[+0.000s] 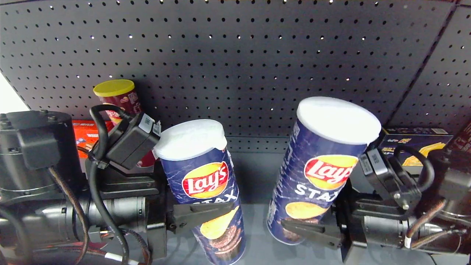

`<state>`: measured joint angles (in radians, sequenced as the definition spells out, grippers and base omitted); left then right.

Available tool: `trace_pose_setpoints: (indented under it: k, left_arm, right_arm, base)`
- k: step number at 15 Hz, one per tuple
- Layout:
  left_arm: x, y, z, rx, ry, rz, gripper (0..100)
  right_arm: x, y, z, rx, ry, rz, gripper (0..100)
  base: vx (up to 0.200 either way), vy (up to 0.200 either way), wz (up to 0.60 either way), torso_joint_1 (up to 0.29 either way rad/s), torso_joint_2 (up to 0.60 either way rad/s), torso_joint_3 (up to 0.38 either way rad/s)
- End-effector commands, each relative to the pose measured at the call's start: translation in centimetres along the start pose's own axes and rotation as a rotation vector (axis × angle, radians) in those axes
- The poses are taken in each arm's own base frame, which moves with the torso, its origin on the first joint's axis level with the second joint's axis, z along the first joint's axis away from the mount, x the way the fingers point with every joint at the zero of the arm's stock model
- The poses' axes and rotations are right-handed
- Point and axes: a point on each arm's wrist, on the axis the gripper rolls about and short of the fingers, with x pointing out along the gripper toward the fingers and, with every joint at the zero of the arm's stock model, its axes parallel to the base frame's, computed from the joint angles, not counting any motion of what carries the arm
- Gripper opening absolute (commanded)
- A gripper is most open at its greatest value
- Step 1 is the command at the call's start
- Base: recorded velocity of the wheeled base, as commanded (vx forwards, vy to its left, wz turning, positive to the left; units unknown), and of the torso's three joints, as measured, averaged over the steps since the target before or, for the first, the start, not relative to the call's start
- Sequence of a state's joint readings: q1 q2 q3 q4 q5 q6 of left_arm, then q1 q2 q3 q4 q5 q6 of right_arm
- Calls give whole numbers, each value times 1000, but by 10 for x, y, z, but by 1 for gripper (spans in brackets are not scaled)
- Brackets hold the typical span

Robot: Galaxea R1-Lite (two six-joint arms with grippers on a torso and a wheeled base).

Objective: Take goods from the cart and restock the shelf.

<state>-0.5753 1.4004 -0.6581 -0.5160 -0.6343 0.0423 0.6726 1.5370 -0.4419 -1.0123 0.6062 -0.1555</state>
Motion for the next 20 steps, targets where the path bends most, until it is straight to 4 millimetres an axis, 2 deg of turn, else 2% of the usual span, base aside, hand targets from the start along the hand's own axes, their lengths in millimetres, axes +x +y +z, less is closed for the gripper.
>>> trace_pose_setpoints:
  k: [1,6,9,12,17,20]
  left_arm:
    - [1,1,-1,-2,3,-1,0]
    - [2,1,-2,-6,7,2,0]
    - [4,3,-2,-9,10,2,0]
    - [4,3,-3,-10,12,3,0]
    - [4,3,-4,-12,14,3,0]
    - [4,3,-4,-13,15,3,0]
  right_arm:
    - [-6,21,-22,28,45,31,0]
    - [-6,29,-36,49,82,55,0]
    - [7,22,-49,51,89,32,0]
    - [12,19,-57,57,99,25,0]
    - [15,0,-58,54,86,-31,0]
    - [16,-1,-60,52,81,-35,0]
  base:
    - [0,0,0,0,0,0]
    - [0,0,0,0,0,0]
    - [0,0,0,0,0,0]
    - [0,0,0,0,0,0]
    - [0,0,0,0,0,0]
    - [0,0,0,0,0,0]
